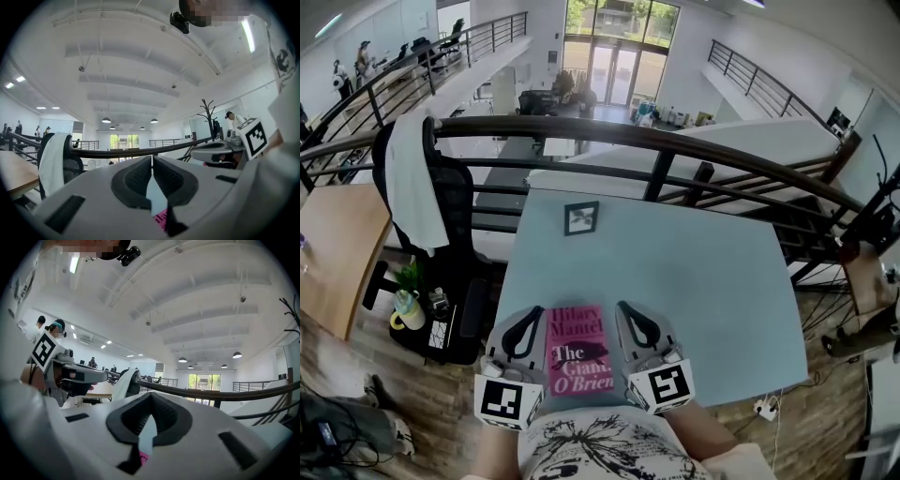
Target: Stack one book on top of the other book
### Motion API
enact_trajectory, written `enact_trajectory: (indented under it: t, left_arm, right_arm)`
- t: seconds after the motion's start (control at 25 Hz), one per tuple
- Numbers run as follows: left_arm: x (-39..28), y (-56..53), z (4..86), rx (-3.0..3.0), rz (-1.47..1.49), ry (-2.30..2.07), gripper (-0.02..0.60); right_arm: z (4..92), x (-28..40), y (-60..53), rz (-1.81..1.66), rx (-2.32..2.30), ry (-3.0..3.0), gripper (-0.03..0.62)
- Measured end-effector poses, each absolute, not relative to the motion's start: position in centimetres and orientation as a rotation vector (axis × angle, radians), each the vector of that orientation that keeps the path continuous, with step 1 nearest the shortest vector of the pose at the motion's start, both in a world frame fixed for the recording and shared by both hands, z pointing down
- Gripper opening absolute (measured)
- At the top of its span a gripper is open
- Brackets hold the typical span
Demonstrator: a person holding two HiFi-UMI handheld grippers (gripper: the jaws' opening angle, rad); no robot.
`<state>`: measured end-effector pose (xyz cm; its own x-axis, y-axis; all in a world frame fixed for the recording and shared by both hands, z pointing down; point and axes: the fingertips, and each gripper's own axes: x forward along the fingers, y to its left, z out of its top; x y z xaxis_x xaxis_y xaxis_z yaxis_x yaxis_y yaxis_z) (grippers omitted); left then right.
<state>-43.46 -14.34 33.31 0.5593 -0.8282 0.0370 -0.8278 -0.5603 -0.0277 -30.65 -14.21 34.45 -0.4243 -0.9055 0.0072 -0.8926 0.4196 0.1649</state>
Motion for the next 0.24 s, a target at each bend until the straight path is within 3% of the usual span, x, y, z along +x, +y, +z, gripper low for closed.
enact_trajectory:
  t: [0.24]
  left_arm:
    - [-43.77, -14.59, 33.21, -2.744, -0.069, 1.495, 0.015]
  right_arm:
    - [34.18, -30.97, -13.94, -0.207, 1.617, -2.587, -0.009]
